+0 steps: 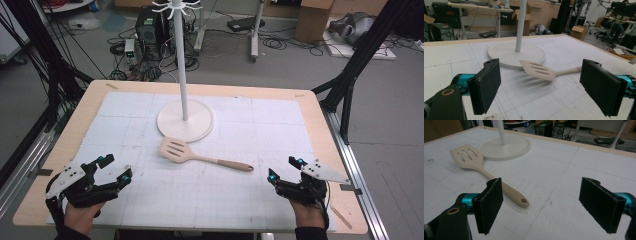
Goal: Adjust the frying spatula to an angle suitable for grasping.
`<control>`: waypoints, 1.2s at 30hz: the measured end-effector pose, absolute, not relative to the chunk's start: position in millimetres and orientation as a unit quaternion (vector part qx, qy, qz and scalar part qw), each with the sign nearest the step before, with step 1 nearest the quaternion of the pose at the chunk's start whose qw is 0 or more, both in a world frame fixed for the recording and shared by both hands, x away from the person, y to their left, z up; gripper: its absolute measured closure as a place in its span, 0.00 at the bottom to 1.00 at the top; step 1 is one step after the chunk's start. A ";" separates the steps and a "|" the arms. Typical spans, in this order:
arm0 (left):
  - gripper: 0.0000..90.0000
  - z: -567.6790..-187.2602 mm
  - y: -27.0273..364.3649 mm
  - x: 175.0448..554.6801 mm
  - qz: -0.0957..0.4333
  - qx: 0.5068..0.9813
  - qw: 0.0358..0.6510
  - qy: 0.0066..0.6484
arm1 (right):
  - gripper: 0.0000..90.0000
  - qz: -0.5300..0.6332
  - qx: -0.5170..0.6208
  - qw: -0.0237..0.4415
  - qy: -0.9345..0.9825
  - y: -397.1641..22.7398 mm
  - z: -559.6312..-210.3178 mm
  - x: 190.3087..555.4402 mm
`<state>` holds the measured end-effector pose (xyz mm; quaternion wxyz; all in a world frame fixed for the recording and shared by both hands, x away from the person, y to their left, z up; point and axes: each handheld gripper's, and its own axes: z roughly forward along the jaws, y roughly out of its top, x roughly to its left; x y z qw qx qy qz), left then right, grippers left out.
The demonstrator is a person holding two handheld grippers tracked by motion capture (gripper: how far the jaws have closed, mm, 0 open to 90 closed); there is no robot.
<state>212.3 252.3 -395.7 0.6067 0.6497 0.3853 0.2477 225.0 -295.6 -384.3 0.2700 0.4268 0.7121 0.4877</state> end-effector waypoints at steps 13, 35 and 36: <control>0.19 -395.8 252.4 211.7 0.248 0.649 0.605 0.388 | 0.23 0.496 0.426 0.258 0.711 -294.9 -385.4 226.0; 0.27 -397.5 254.5 210.8 0.241 0.658 0.599 0.388 | 0.41 0.488 0.374 0.191 0.765 -251.5 -391.0 258.4; 0.27 -397.4 253.8 211.4 0.241 0.658 0.599 0.388 | 0.41 0.482 0.365 0.185 0.775 -240.7 -390.3 265.6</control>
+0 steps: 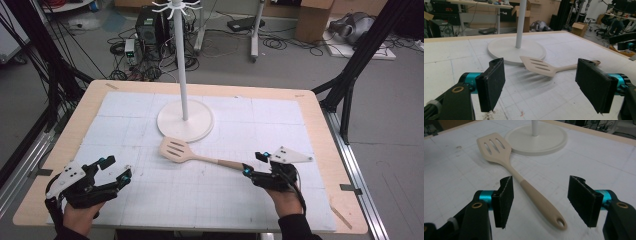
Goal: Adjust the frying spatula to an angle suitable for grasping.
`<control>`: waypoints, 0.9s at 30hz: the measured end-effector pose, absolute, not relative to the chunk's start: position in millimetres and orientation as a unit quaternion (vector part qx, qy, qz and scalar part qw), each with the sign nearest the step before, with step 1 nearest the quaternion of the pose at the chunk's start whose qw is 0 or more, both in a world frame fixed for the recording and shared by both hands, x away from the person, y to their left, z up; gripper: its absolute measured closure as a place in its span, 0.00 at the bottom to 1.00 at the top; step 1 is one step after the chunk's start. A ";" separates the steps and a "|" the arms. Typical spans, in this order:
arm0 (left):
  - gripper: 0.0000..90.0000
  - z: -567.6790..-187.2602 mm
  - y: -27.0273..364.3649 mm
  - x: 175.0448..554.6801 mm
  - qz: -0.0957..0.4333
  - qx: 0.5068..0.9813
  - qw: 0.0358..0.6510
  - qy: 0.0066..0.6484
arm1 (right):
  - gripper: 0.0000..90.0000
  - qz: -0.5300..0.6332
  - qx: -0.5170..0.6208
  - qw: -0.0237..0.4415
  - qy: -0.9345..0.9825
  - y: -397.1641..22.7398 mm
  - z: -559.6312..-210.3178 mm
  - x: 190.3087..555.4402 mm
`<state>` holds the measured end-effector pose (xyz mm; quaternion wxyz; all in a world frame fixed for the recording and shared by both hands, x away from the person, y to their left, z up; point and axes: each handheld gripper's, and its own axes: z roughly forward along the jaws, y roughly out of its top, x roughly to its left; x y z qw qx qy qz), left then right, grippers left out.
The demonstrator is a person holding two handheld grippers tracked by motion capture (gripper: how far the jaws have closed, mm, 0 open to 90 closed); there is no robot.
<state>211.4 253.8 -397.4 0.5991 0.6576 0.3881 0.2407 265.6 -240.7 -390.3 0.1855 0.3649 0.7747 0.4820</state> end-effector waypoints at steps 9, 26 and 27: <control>0.27 -398.2 254.4 213.4 0.236 0.659 0.599 0.388 | 0.42 0.468 0.327 0.163 0.805 -193.2 -396.1 300.5; 0.28 -398.9 256.1 214.3 0.228 0.662 0.598 0.389 | 0.52 0.355 0.291 0.087 0.884 -136.2 -428.1 357.3; 0.28 -399.0 256.3 214.4 0.229 0.662 0.598 0.389 | 0.55 0.349 0.284 0.085 0.889 -133.4 -429.3 358.4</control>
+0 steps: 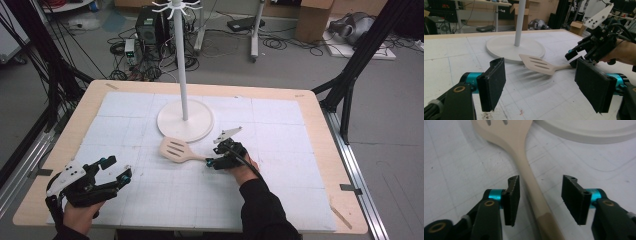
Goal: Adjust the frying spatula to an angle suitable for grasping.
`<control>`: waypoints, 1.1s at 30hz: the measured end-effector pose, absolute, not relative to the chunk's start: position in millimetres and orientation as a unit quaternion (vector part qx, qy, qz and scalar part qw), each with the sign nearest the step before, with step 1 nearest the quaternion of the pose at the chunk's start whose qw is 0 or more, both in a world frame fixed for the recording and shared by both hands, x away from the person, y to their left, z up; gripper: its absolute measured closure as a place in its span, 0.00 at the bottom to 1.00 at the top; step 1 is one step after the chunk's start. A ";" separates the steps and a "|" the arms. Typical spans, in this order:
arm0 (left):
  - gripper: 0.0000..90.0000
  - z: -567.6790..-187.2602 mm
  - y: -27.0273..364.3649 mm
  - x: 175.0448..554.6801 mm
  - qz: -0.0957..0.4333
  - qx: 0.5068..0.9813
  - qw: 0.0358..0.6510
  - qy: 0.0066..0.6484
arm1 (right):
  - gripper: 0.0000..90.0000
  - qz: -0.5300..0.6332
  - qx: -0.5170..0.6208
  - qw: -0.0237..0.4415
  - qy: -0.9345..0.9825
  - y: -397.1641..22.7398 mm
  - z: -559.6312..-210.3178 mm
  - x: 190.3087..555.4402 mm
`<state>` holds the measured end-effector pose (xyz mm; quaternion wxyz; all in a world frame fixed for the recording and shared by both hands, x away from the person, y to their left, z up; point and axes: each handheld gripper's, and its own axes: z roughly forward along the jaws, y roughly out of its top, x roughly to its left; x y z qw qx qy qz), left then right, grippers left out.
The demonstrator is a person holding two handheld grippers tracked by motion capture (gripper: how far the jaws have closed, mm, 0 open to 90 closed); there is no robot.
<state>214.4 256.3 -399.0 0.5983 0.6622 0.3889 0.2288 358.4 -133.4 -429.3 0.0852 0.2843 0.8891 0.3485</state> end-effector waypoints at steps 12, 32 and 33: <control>0.28 -399.4 256.4 214.6 0.226 0.661 0.599 0.391 | 0.81 0.333 0.243 0.068 0.909 -128.2 -432.7 362.1; 0.28 -399.3 258.0 214.4 0.226 0.658 0.599 0.395 | 0.86 0.334 0.200 0.008 0.921 -122.0 -428.9 345.5; 0.28 -399.2 258.1 214.4 0.226 0.659 0.599 0.395 | 0.86 0.336 0.192 0.002 0.922 -120.4 -428.0 343.0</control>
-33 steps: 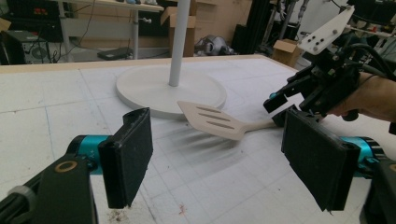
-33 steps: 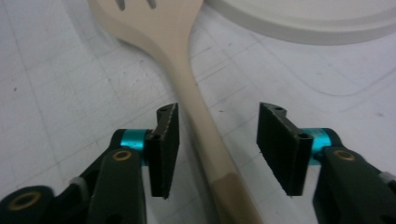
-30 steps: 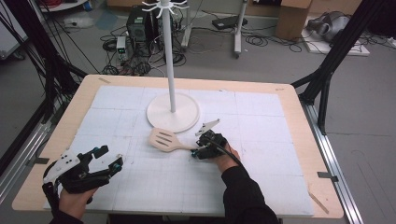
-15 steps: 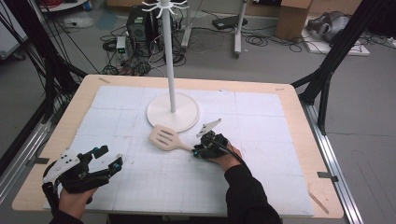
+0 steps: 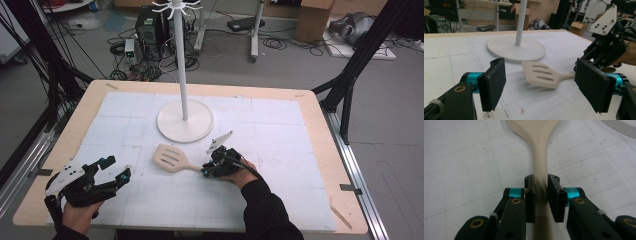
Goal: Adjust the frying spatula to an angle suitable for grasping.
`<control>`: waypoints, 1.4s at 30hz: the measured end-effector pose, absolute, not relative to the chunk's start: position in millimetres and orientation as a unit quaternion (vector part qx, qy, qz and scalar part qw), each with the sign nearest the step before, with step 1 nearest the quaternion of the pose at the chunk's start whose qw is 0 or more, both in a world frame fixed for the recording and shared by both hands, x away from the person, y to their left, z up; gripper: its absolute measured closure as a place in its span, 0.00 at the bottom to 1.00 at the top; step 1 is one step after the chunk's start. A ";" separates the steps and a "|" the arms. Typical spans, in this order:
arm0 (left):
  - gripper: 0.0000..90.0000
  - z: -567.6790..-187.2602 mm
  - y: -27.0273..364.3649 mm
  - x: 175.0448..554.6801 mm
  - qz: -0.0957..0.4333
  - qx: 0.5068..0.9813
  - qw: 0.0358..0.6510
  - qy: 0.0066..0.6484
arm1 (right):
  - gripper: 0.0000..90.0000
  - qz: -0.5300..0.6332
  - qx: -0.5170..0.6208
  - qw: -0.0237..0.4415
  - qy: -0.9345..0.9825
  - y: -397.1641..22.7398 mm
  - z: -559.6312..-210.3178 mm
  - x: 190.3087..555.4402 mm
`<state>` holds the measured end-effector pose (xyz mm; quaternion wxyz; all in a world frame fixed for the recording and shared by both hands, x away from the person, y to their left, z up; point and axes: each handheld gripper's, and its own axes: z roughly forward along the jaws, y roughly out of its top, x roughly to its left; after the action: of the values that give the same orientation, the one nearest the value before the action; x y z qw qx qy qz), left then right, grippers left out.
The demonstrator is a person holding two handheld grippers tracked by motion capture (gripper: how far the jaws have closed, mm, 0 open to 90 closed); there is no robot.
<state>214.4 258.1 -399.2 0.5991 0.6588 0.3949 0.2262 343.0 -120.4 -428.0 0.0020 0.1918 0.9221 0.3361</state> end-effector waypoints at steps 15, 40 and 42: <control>0.28 -399.2 257.8 214.4 0.228 0.660 0.597 0.394 | 0.86 0.355 0.140 -0.021 0.924 -116.6 -424.9 319.3; 0.34 -411.1 252.3 225.3 0.172 0.700 0.563 0.404 | 0.54 0.412 0.145 -0.004 0.900 -129.2 -415.3 302.0; 0.40 -413.0 252.2 226.7 0.157 0.706 0.562 0.401 | 0.52 0.434 0.179 0.043 0.882 -153.1 -404.5 291.5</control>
<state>226.7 252.2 -413.0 0.5622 0.7060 0.4008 0.1575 291.5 -153.1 -404.5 0.0426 0.1786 0.8819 0.4341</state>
